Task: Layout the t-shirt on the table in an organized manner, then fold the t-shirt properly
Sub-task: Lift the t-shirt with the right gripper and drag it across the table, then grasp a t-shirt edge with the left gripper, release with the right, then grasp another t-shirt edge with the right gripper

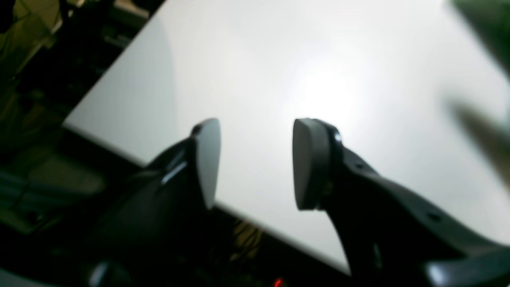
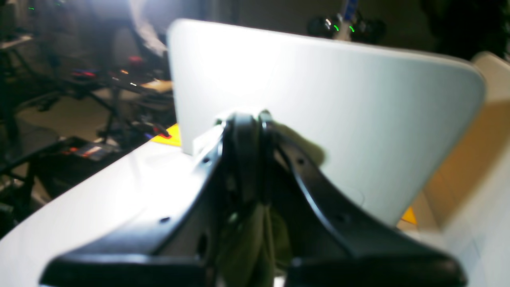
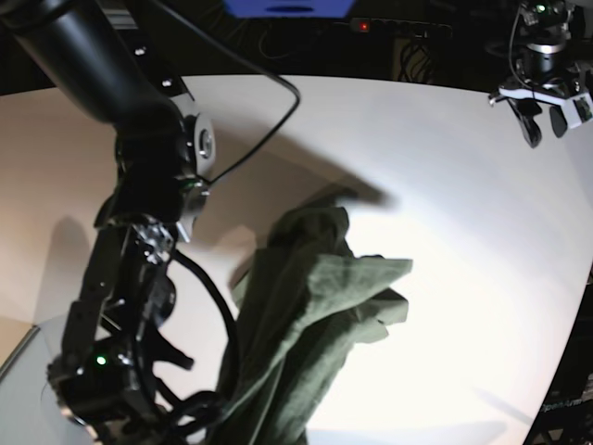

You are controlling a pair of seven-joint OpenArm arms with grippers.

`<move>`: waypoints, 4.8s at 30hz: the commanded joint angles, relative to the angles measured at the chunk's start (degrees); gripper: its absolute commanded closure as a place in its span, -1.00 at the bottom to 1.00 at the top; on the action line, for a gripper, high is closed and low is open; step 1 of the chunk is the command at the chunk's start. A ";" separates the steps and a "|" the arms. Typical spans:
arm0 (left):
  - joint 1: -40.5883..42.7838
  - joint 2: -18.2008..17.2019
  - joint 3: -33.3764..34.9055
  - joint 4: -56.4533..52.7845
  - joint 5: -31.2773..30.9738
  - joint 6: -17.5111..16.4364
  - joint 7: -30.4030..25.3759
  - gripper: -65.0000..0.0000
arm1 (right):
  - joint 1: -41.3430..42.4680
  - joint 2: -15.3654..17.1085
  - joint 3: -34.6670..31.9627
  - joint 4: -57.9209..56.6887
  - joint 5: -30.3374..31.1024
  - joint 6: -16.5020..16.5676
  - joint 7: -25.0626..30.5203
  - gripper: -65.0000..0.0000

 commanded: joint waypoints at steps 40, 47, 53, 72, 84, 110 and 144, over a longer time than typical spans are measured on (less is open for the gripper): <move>-44.40 -0.75 10.80 -22.61 0.75 0.05 19.73 0.11 | -56.51 5.47 0.56 0.28 0.12 0.52 2.64 -0.48; -56.18 -1.10 20.12 -43.62 0.66 -0.03 12.34 0.11 | -57.04 7.66 0.64 -6.40 0.12 0.52 6.51 -0.48; -63.74 -0.84 29.35 -60.15 0.66 0.14 3.73 0.11 | -56.95 8.01 0.64 -7.89 0.12 0.52 6.42 -0.48; -71.30 1.89 39.64 -83.27 0.58 -0.03 -8.93 0.12 | -57.92 7.84 0.20 -7.89 0.12 0.52 6.42 -0.48; -72.44 0.31 39.46 -86.78 0.14 0.49 -15.79 0.99 | -57.65 7.93 0.12 -7.54 0.30 0.79 6.51 -0.36; -66.55 -10.77 22.14 -67.44 0.66 -0.03 -1.37 0.99 | -55.28 6.78 -4.28 1.25 0.12 17.58 -5.88 0.74; -58.82 -12.70 21.96 -67.36 0.66 -0.03 -1.28 0.99 | -42.62 -1.57 -9.38 -28.11 0.30 17.49 5.19 0.39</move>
